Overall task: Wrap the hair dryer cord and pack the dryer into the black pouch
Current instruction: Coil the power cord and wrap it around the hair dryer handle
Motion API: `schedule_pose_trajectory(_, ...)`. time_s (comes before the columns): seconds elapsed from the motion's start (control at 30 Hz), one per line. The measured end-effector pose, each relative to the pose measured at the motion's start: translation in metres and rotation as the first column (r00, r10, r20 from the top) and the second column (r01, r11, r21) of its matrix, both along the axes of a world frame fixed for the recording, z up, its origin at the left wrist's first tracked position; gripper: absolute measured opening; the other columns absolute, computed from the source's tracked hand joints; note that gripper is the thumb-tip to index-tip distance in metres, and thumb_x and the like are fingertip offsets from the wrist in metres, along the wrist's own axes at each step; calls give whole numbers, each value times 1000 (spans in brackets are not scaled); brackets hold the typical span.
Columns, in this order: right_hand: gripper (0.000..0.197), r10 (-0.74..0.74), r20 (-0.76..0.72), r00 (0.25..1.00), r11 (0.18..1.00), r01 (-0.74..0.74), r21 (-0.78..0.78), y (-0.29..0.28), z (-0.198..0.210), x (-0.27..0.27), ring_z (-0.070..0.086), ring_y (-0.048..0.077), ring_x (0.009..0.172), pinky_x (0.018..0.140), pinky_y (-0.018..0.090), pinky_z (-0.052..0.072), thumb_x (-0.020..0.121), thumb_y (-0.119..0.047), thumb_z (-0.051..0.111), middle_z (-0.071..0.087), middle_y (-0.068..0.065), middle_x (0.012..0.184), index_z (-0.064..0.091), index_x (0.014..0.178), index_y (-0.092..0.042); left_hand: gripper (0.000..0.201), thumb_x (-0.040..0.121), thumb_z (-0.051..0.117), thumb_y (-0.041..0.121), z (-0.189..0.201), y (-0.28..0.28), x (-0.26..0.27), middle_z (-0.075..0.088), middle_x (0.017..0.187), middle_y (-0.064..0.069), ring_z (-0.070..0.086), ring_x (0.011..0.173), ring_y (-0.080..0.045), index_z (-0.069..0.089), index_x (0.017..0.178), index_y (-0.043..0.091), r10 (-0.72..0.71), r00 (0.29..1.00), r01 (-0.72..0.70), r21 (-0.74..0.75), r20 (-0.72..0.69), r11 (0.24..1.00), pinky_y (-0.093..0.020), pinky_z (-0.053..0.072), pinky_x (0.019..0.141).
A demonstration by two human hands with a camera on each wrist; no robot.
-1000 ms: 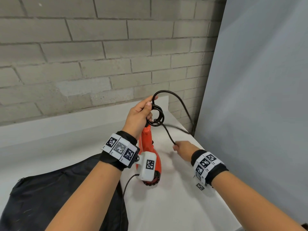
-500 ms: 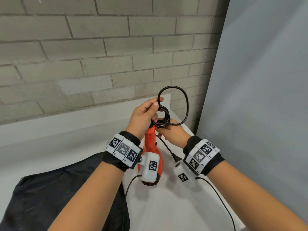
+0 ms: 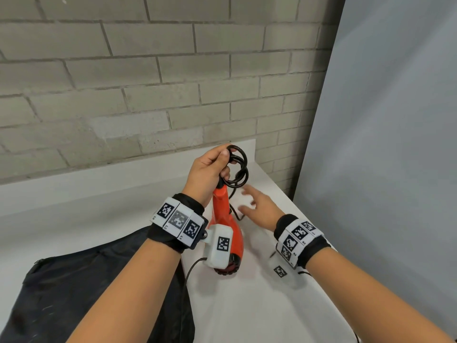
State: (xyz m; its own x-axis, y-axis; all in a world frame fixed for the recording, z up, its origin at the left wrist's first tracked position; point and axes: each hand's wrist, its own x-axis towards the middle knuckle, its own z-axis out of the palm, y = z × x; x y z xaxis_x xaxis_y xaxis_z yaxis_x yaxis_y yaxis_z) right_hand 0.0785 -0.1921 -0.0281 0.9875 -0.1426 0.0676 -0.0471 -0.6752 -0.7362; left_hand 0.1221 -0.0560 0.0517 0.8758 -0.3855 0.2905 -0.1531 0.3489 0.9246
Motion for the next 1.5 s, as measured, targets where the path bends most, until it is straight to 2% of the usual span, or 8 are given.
schedule_pose_trajectory(0.13,27,61,323,944,958,-147,248,15,29,2,54,-3,88,71,0,39,89,-7,54,60,-10,105,58,112,-21,24,94,40,8,1,-2,-1,61,58,14,37,43,-2,58,112,7,-27,999,26,46,21,999,-15,38,48)
schedule_pose_trajectory(0.37,16,-97,156,983,976,63,209,-7,13,7,55,17,75,66,7,39,87,-10,55,70,19,88,68,81,-2,32,97,32,10,1,0,-1,51,52,17,35,42,-1,57,79,19,-89,987,69,143,135,987,-14,38,49)
schedule_pose_trajectory(0.5,24,9,88,996,985,-24,172,-13,14,6,56,15,94,85,24,40,86,-3,48,62,1,101,61,103,-12,32,97,32,7,1,0,-1,46,46,15,34,42,-2,56,79,19,-44,979,5,192,201,981,-14,37,50)
schedule_pose_trajectory(0.63,43,86,362,928,839,-264,476,-4,44,-5,58,6,101,90,11,44,84,-21,41,60,6,109,53,120,-2,30,96,34,6,4,2,-3,51,47,14,39,42,-1,56,80,19,-24,972,-27,214,233,976,-11,38,51)
schedule_pose_trajectory(1.0,8,160,274,949,927,-239,289,3,58,0,61,-9,74,78,17,47,88,-16,54,63,-10,81,62,88,-17,25,95,42,17,6,-3,-12,52,54,15,46,52,4,56,74,19,-112,951,27,283,289,959,-8,38,58)
schedule_pose_trajectory(1.13,17,114,256,960,954,-178,242,1,47,-6,56,11,76,75,31,45,77,-33,56,59,-1,80,60,89,-23,17,91,47,7,3,-5,-14,55,75,12,52,57,9,58,82,18,-47,917,-96,335,395,937,-4,39,62)
schedule_pose_trajectory(1.23,34,80,257,963,951,-151,269,-5,46,-12,48,11,72,70,24,38,73,-19,49,51,9,78,58,99,2,19,91,47,7,2,-3,-12,52,74,18,52,60,8,60,102,15,7,916,-158,345,402,925,-6,38,64)
schedule_pose_trajectory(1.5,25,6,379,925,997,25,-78,-24,92,-8,43,9,66,59,5,32,95,-11,42,49,-3,68,60,81,-1,16,91,48,10,8,2,-13,51,82,18,50,68,3,54,103,20,-114,919,-104,510,379,854,-8,39,64)
